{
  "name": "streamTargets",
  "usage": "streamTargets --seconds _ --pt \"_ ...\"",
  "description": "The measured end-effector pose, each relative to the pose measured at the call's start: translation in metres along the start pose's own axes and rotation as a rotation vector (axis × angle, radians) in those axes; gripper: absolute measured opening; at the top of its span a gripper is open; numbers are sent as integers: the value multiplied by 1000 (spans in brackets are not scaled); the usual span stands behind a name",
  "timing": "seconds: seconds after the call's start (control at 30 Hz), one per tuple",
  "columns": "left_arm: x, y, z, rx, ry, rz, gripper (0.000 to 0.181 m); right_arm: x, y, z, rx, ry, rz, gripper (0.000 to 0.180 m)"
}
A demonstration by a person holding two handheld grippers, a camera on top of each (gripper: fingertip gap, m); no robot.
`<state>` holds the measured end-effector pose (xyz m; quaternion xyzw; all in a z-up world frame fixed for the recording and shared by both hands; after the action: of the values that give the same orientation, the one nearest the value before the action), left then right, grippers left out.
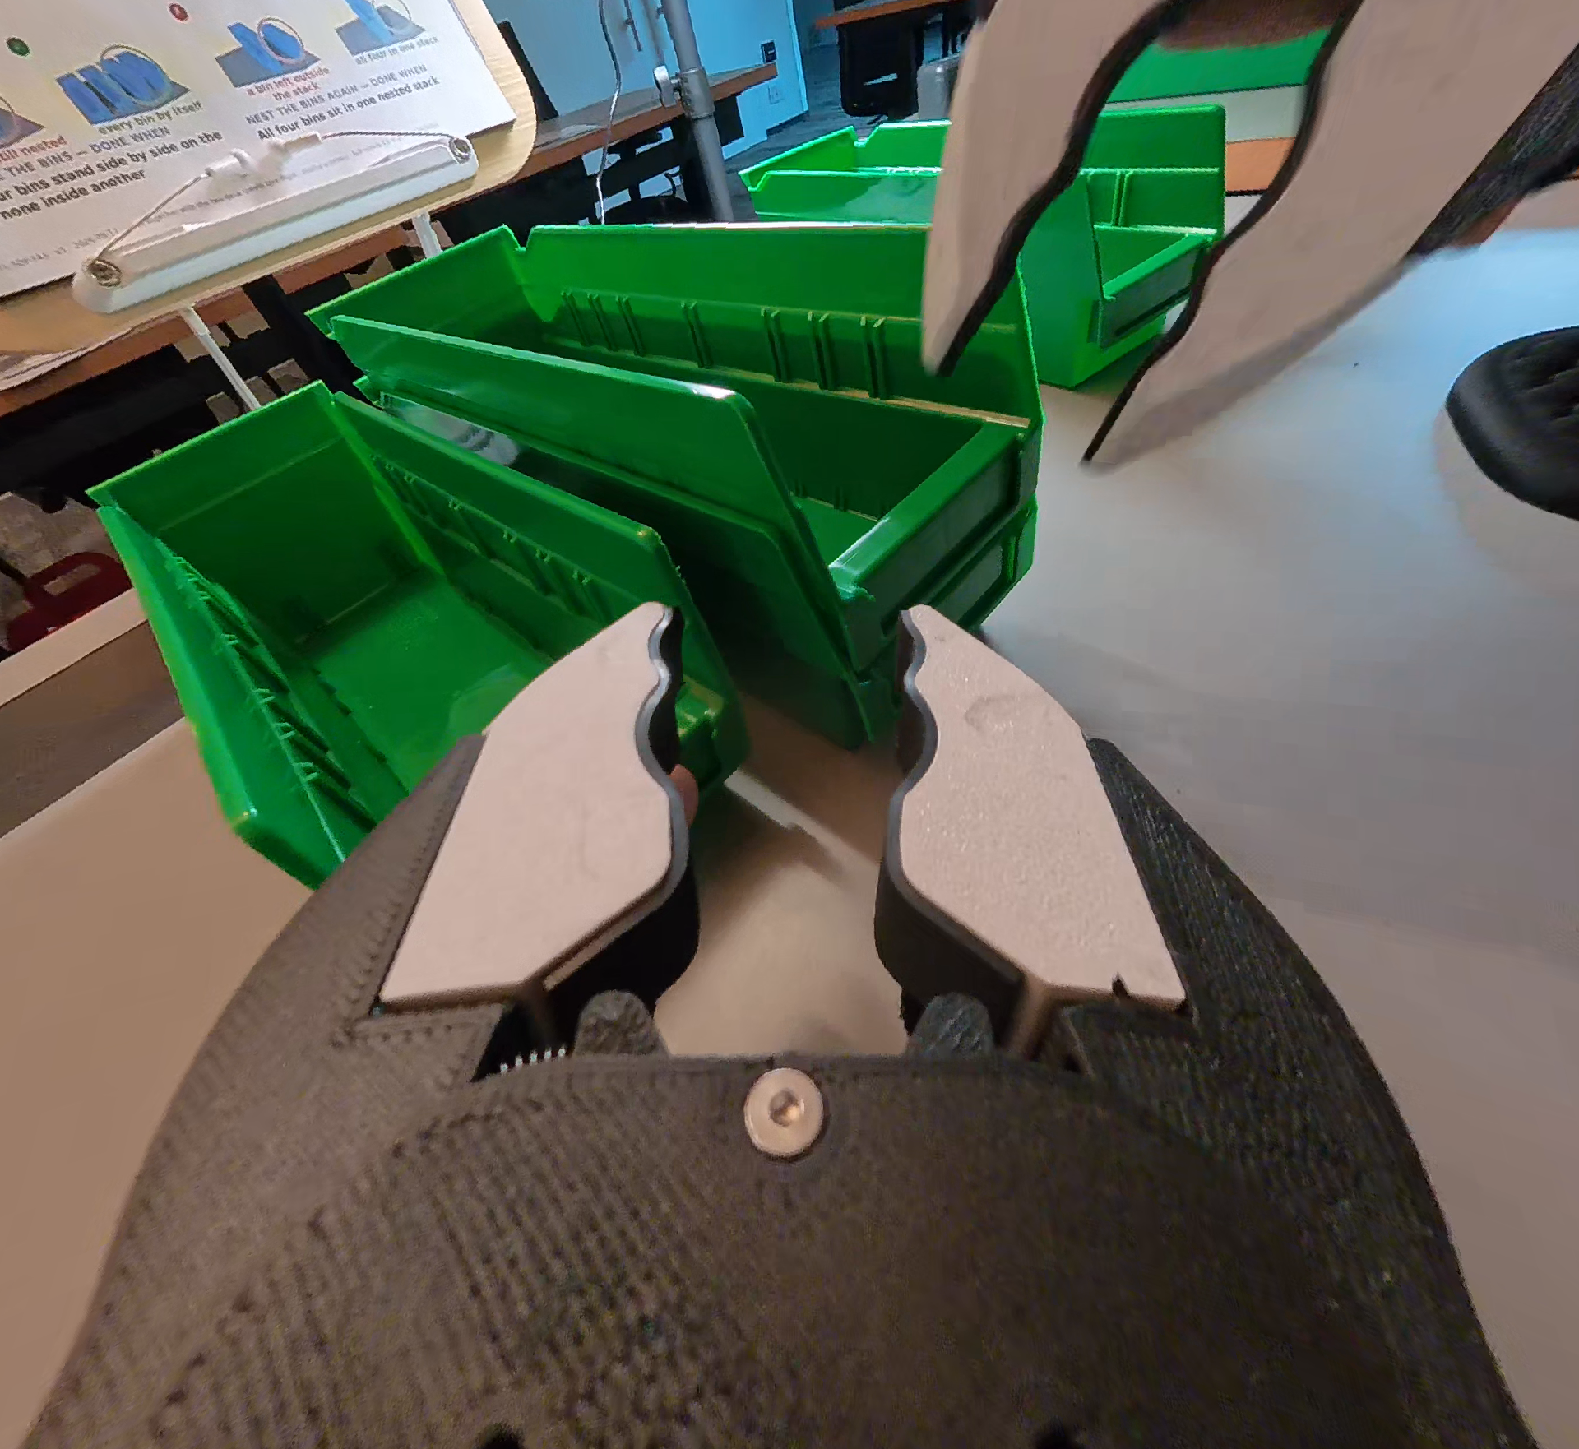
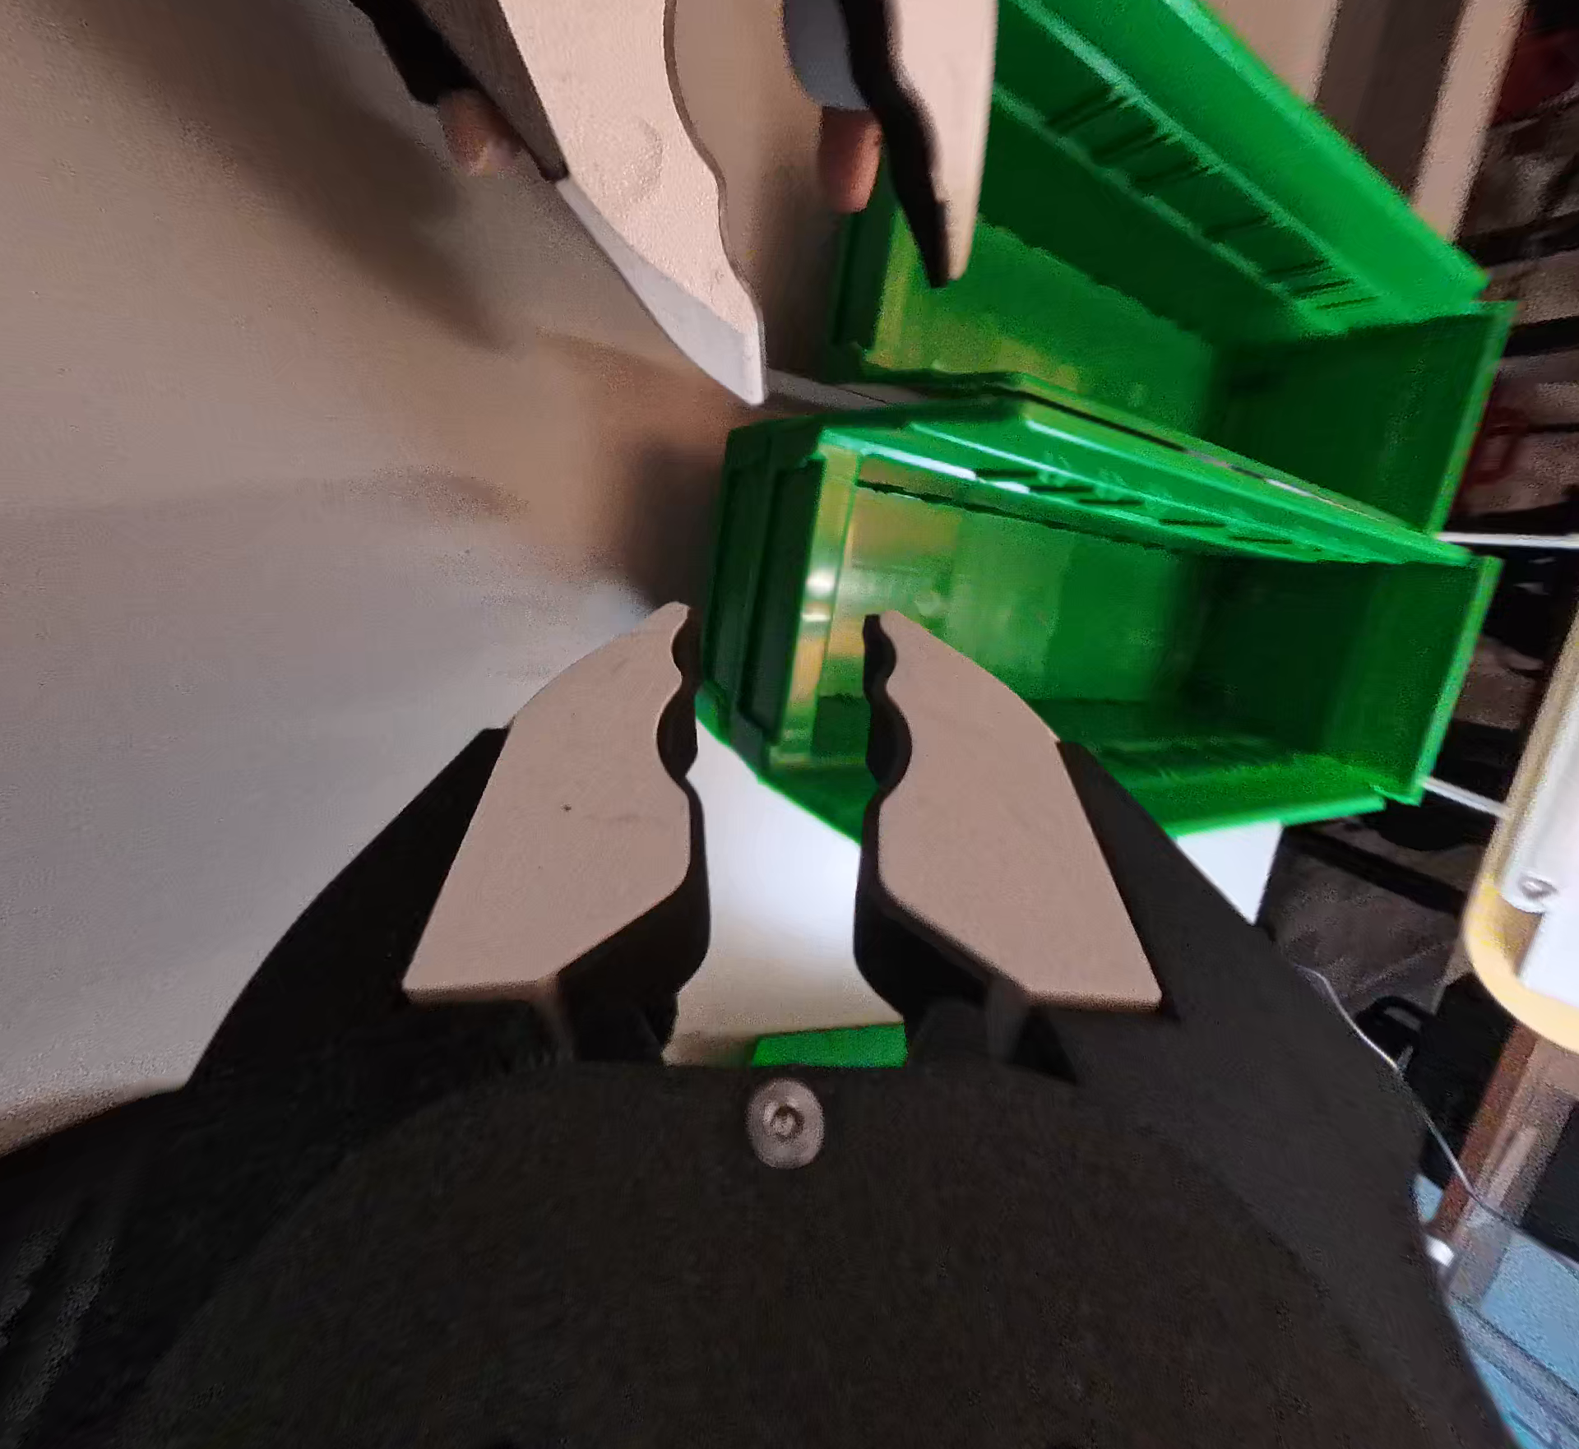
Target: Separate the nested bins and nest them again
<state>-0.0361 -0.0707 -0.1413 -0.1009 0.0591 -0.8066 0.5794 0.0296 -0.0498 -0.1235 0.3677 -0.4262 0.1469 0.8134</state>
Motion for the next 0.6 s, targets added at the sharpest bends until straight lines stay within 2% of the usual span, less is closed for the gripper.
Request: streamTargets --seconds 0.1,0.17,0.23,0.43,0.6 --pt "2 -1 0 -24 2 4 47 -33 4 -7 -28 -118 27 35" --pt "4 -2 1 -24 3 0 47 -46 0 -20 -85 -209 74 34" --pt "5 -1 0 -18 1 -9 46 -54 1 -27 -107 -251 53 27" --pt "-2 13 -15 -8 -77 -77 42 -50 -1 -25 -118 -235 96 25" --pt "-14 26 -28 40 -147 -130 29 -35 -3 -8 -135 -184 137 25"
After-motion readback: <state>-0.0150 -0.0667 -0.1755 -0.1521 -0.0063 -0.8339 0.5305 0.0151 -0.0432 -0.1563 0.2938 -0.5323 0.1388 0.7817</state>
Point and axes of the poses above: each gripper's, where its closed fingertips meet, x back along the fingers, z out of its top, y = z × x across the jaws, the point moved 1 cm from there along x, back along the fingers, and after that the axes turned 7 degrees about y, right-handed, at the moved point
